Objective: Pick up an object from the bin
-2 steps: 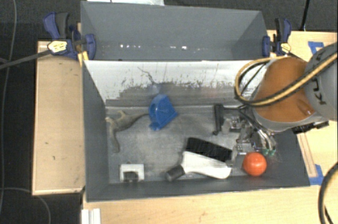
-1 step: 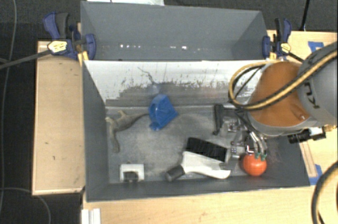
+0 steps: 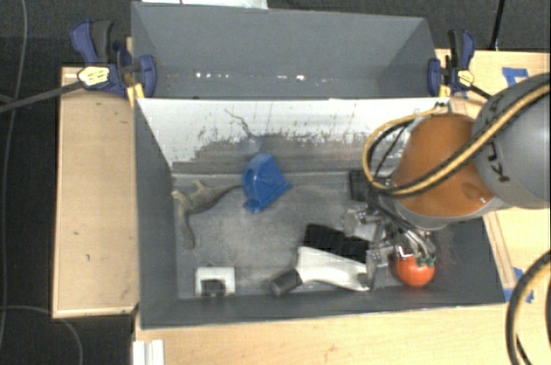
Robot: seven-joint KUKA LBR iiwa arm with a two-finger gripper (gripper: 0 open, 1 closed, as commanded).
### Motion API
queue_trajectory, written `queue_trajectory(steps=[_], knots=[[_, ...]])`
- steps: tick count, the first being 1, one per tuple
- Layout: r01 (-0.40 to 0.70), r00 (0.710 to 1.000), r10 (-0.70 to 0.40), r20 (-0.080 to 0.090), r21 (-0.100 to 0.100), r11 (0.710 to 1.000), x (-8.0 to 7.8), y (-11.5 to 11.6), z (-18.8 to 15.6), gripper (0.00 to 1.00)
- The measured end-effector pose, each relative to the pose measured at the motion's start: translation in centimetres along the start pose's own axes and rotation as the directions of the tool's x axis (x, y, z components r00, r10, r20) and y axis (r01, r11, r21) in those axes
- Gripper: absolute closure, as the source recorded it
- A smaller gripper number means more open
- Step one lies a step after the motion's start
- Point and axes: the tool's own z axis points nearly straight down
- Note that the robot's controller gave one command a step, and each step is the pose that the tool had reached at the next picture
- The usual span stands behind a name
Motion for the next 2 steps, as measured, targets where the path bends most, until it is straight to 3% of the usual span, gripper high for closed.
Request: queue_trajectory(steps=[1, 2], knots=[[-0.382, 0.924, 0.382, -0.020, 0.009, 0.924, 0.56, 2.24, 1.85, 1.00], [-0.381, 0.924, 0.381, -0.020, 0.009, 0.924, 0.56, 2.24, 1.85, 1.00]])
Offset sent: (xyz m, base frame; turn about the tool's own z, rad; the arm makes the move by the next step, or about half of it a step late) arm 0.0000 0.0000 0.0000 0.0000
